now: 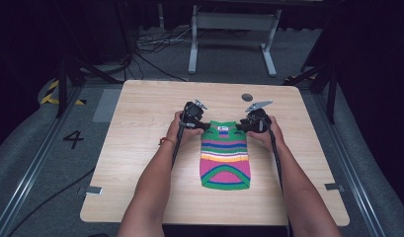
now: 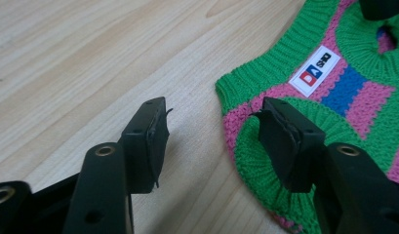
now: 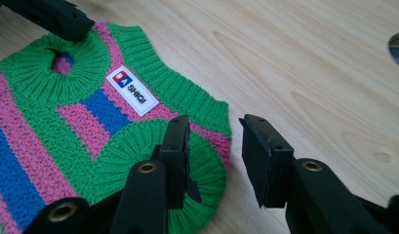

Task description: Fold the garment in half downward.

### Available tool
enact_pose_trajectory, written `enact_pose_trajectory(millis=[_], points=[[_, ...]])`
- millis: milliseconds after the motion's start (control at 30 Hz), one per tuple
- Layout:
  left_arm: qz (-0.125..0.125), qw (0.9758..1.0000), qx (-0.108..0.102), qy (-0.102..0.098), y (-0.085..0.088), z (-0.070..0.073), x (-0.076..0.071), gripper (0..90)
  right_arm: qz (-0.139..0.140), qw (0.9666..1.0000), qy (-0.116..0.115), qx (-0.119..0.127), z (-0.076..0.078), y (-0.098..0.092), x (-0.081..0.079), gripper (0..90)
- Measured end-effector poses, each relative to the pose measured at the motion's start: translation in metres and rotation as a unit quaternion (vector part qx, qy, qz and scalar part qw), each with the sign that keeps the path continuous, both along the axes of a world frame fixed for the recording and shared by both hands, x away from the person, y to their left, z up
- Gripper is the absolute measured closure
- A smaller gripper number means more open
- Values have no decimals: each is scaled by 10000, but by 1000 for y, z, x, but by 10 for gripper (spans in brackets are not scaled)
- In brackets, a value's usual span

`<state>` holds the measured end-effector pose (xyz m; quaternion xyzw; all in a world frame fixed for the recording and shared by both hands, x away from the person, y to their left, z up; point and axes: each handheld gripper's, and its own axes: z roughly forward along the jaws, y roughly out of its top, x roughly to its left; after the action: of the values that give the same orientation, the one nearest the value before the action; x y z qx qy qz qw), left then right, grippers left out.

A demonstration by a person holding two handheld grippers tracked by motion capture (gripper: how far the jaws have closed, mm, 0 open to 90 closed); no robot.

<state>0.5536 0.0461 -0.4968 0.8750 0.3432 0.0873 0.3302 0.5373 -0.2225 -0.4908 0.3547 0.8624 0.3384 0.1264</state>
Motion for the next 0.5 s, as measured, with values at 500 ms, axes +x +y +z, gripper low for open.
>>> enact_pose_trajectory(millis=[500], points=[[-205,9992,-284,180,-4,-4,0,649,-240,9990,295,249,-10,0,6,670]])
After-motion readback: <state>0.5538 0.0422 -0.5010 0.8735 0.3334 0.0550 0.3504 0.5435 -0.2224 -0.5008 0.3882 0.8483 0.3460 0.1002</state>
